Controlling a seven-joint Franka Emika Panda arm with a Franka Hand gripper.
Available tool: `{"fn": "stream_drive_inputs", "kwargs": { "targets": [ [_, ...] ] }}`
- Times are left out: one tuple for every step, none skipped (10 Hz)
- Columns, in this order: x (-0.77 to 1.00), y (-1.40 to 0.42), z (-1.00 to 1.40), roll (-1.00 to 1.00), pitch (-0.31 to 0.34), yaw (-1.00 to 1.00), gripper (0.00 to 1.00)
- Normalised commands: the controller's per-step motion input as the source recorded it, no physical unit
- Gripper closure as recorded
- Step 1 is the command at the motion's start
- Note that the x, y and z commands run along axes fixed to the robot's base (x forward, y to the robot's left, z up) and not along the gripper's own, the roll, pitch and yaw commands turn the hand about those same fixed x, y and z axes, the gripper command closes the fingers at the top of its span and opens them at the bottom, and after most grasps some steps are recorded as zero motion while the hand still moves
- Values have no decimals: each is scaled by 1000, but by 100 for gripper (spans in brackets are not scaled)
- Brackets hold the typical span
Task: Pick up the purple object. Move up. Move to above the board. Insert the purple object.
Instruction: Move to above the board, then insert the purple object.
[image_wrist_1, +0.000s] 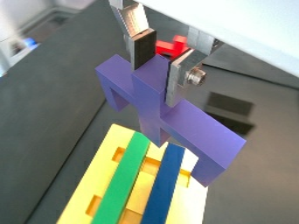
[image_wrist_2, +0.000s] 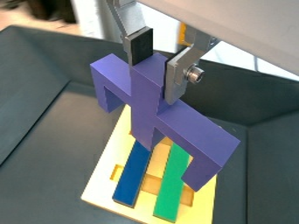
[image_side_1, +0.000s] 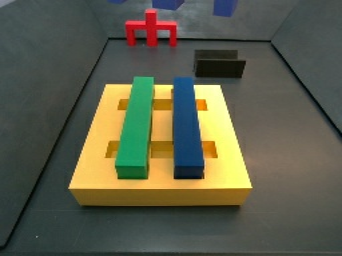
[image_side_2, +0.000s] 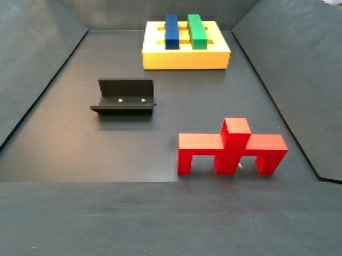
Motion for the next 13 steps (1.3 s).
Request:
{"fn": "stream_drive_inputs", "kwargs": {
  "targets": [
    [54, -39, 33, 92, 168, 1000, 100],
    [62, -35, 35, 118, 213, 1000, 100],
    [69, -37, 35, 135, 238, 905, 100],
    [79, -37, 30, 129, 213, 634, 100],
    [79, -36, 23, 122, 180, 403, 100],
    [70, -31, 24, 115, 136, 201, 100],
    [3, -114, -297, -261, -43, 0, 100],
    [0, -560, -480, -256, -81, 0, 100],
    [0, -643, -509, -243, -106, 0, 100],
    [-17, -649, -554, -217, -111, 11, 100],
    [-120, -680, -691, -63, -203, 137, 100],
    [-100, -640, -686, 0, -260, 157, 100],
    [-66, -446, -677, 30, -264, 183, 100]
  ]
}}
